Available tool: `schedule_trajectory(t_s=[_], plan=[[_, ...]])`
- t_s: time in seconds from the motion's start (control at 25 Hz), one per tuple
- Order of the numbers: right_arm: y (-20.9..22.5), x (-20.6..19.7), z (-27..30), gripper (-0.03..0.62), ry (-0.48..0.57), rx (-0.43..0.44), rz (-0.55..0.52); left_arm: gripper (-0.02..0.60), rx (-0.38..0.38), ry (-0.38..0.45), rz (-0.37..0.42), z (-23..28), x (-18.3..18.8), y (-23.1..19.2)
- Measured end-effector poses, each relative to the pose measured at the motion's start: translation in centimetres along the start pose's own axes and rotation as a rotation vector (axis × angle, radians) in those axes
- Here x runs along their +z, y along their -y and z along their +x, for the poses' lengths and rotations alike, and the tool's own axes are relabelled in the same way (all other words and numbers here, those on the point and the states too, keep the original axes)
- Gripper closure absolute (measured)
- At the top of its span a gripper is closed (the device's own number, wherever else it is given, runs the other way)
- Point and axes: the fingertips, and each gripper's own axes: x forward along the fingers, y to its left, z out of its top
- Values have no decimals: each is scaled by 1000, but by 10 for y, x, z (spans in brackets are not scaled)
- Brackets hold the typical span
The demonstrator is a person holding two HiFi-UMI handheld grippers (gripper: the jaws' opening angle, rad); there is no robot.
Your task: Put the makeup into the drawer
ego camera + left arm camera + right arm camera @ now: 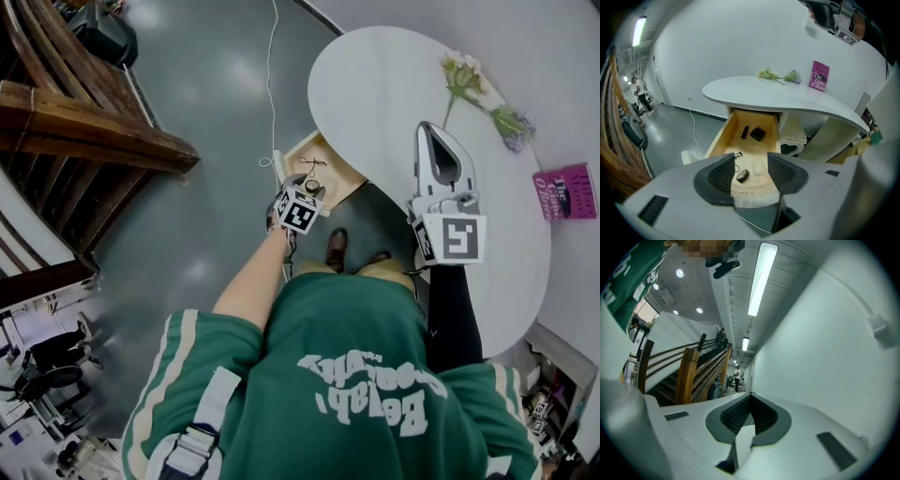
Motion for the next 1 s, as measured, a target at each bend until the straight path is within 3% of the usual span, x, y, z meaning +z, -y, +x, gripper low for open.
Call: schedule_trajectory(t_s=[0.56,0.64,0.76,1.0], plan=[[-4,1,-1,585,2,7,-4,345,40,14,10,-8,2,-8],[-5,1,-1,585,4,9,-3,345,68,77,28,-19,25,-14],[-5,2,0,585,11,11,-5,345,112,238,56,-50,84,-22],[-13,9,4,585,30,23,-12,344,180,533,147,-142,193,-26]])
